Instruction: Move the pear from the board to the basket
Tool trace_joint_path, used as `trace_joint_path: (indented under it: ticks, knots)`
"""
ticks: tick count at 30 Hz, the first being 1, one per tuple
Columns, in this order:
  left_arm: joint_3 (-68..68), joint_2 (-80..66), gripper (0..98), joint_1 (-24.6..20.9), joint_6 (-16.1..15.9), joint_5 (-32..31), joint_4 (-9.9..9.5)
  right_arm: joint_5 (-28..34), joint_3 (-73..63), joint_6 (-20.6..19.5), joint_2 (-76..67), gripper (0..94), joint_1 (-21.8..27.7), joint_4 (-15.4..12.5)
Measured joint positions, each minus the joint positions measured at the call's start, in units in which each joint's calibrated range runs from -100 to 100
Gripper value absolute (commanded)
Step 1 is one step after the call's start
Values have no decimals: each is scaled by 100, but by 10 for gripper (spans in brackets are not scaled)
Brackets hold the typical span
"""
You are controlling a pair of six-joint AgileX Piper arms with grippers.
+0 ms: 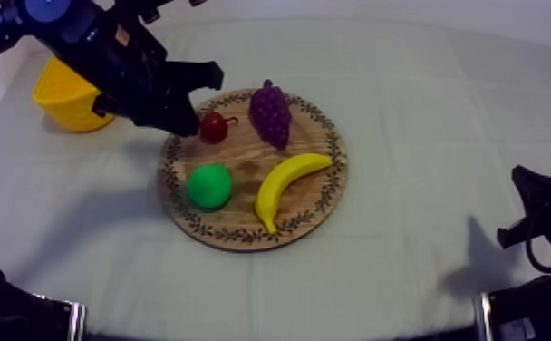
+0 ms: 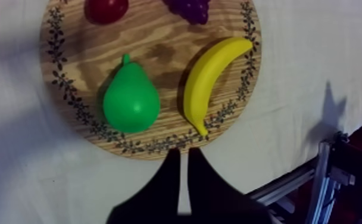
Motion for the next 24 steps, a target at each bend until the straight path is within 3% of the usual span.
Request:
trace_joint_path:
  ticks: [11, 17, 24]
  knots:
    - [-755, 99, 312, 228, 599, 451, -460, 0, 0, 0, 0, 2, 0, 0]
    - [-825, 106, 480, 229, 830, 622, -497, 0, 0, 0, 0, 2, 0, 0]
    - [-872, 89, 711, 219, 836, 751, -447, 0, 0, 0, 0, 2, 0, 0]
